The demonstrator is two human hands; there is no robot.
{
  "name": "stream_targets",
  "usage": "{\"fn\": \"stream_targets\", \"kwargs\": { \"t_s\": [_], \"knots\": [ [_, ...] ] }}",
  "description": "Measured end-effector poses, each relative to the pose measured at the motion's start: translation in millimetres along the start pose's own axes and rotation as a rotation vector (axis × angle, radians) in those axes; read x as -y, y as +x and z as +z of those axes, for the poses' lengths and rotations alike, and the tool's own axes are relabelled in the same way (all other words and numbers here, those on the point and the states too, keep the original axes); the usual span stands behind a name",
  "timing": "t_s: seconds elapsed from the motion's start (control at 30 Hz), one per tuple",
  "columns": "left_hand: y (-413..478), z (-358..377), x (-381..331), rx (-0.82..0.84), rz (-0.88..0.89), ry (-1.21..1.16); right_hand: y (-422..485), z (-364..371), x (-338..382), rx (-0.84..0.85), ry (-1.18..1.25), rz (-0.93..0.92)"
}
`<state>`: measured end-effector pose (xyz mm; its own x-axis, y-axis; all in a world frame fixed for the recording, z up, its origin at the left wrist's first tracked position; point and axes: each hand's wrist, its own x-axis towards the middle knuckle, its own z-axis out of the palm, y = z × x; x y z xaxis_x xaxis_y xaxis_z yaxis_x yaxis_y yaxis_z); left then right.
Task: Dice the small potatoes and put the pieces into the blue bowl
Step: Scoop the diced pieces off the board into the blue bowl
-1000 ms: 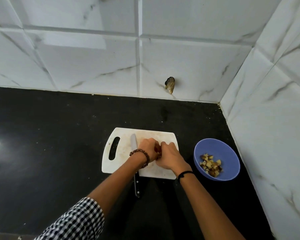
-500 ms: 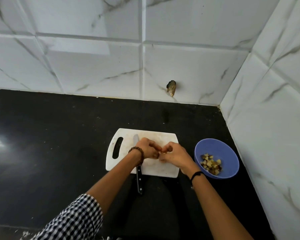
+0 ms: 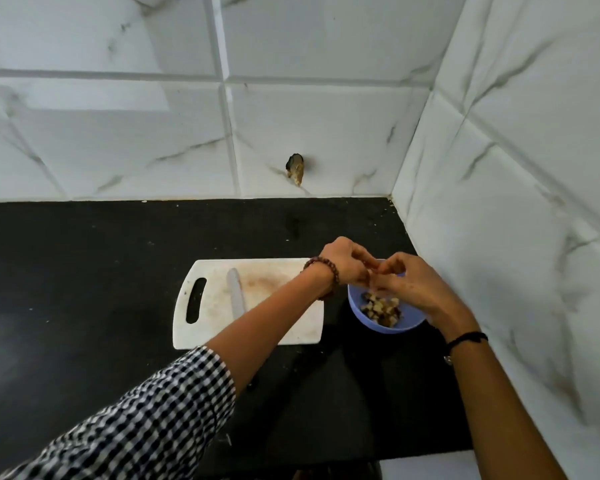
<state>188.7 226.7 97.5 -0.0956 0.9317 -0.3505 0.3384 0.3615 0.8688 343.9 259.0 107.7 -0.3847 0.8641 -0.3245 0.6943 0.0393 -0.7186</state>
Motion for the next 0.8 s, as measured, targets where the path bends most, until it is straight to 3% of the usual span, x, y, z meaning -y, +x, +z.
{"fn": "stream_targets", "kwargs": {
  "t_s": [0.1,0.3,0.47,0.6,0.8],
  "knots": [
    [4.3,18.7,-2.2,0.103,0.035,0.198,-3.2,-6.9,-17.2,0.077,-0.037,0.099],
    [0.8,18.6,6.5,0.059,0.113,0.333,2.6,-4.9,-22.6,-0.01,-0.049,0.126],
    [-10.2,-8.5,20.9,-0.015,0.105,0.322,1.8,14.1,3.7,-0.043,-0.186,-0.063],
    [-19.1,-40.9,53.0,-0.117,0.03,0.426,3.3,49.9,26.4,0.079,-0.168,-0.183],
    [-37.7,-70.1,105.1,-0.229,-0.161,0.534,27.4,112.2,32.3,0.192,-0.436,-0.263]
  ]
}}
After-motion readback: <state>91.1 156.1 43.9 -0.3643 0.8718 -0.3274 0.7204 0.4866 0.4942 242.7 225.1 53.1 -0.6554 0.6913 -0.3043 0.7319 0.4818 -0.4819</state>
